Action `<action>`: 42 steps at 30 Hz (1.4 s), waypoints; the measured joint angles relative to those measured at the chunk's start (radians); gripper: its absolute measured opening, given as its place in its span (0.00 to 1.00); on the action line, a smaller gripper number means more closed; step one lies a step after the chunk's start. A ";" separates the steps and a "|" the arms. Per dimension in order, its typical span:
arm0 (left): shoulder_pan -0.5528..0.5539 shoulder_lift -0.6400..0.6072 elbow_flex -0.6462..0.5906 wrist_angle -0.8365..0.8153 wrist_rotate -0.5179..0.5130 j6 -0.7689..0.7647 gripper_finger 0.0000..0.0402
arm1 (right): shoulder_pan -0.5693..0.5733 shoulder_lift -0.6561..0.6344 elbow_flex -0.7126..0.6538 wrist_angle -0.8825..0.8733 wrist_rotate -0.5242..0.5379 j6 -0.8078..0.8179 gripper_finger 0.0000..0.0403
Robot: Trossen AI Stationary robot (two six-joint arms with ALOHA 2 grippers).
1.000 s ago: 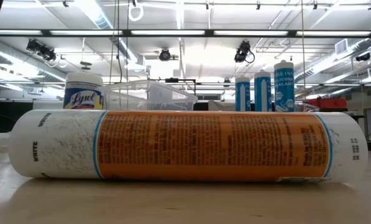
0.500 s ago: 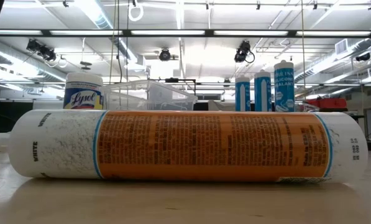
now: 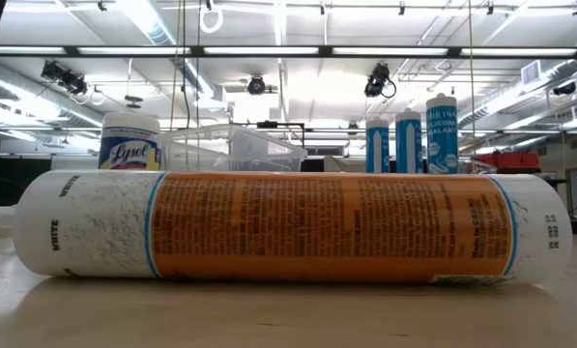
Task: Pick & place silicon tubes, Sealant and Lysol wipes
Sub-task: Put the bottom right orange sealant into the left transparent bin
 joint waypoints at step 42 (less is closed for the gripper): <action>-0.002 -0.076 -0.076 -0.178 -0.679 0.385 0.54 | 0.000 -0.183 -0.001 -0.566 0.117 0.028 0.38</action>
